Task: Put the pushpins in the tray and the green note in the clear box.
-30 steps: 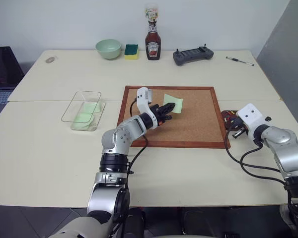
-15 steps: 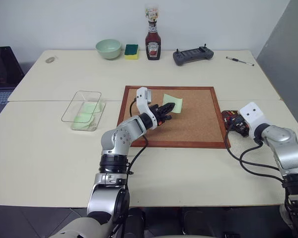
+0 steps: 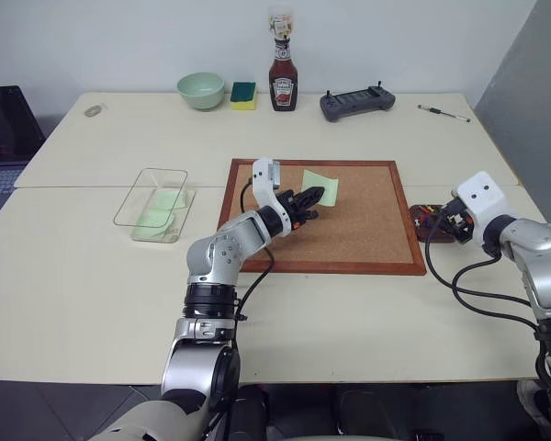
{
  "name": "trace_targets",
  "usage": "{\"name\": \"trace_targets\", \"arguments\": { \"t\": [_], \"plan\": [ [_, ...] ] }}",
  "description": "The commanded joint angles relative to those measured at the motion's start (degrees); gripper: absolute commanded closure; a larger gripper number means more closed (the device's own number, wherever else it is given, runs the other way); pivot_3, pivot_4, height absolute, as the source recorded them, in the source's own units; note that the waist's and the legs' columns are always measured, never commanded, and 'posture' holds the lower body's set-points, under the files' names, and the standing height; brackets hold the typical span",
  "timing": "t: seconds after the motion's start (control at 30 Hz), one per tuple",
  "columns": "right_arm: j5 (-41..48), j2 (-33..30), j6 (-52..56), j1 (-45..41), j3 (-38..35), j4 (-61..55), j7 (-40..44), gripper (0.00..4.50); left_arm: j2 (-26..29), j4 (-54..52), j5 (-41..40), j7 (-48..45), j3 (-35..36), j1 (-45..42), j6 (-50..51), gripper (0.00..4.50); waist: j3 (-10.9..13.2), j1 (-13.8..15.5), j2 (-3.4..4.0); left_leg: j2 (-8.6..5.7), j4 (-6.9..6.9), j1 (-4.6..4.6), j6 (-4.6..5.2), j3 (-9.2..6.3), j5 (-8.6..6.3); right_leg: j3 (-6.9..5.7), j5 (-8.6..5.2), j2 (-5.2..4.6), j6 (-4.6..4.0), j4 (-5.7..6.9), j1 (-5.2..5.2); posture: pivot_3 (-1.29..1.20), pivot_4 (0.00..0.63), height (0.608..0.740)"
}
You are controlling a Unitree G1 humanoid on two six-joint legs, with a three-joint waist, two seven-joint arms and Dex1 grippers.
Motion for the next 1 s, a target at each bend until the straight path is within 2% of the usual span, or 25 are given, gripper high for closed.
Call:
{"name": "trace_targets", "arguments": {
  "t": [0.03,0.23,0.37,0.5,0.63,0.83,1.0],
  "plan": [
    [5.59,-0.53,-0.55,-0.74,-2.09,-5.86,5.96,1.38,1.16,-4.24,-0.15,0.96,0.33,-1.78,-0.88,4.5,0.0,-0.07,0.0,0.0,0.0,0.0,0.0,0.0,0.0,0.0,0.0,0.0,0.0,0.0,0.0,0.0,0.15,0.74],
    [9.94,2.8,-7.91,-2.38,1.31,-7.67,13.12,1.38,7.03,-9.86,4.97,3.85,-2.14,-0.59,-0.94,4.5,0.02,-0.3,-0.03,0.03,-0.01,0.03,0.0,0.0,0.0,0.0,0.0,0.02,0.0,0.0,0.01,0.0,0.15,0.74],
    [14.04,7.9,-10.87,-5.92,4.6,-7.05,18.44,1.38,11.76,-16.09,7.29,6.31,-1.82,0.97,0.52,4.5,0.04,-0.36,-0.06,0.03,0.0,0.03,0.0,-0.02,0.0,-0.01,0.0,0.01,0.01,0.0,0.01,0.0,0.15,0.74],
    [17.13,13.64,-9.05,-11.18,10.42,-6.51,23.55,1.38,18.34,-22.76,7.19,8.43,2.43,3.75,4.18,4.5,0.04,-0.99,-0.06,0.06,-0.01,0.03,-0.01,-0.07,0.0,-0.04,0.0,0.02,-0.01,0.02,-0.03,0.0,0.15,0.74],
    [16.9,20.48,-9.86,-18.0,15.23,-2.44,25.3,1.38,25.27,-26.79,8.49,10.49,7.54,8.26,6.5,4.5,0.05,-1.52,-0.07,0.1,-0.05,0.02,-0.01,-0.08,0.0,-0.03,0.0,0.05,-0.01,0.06,-0.13,0.0,0.15,0.74],
    [17.0,25.66,-11.59,-22.82,17.93,1.24,28.29,1.38,30.89,-27.93,11.95,12.34,10.31,12.62,5.37,4.5,0.06,-0.51,-0.13,0.01,-0.03,-0.1,-0.02,-0.24,0.0,-0.12,0.01,-0.01,-0.02,0.09,-0.19,0.0,0.15,0.74],
    [16.34,28.23,-13.21,-24.74,18.33,3.64,29.26,1.38,34.32,-24.39,14.97,12.99,11.92,13.53,2.72,4.5,0.06,-0.15,-0.13,0.03,-0.05,-0.14,-0.03,-0.22,0.0,-0.13,0.01,-0.01,-0.03,0.1,-0.27,0.0,0.15,0.74]
  ]
}}
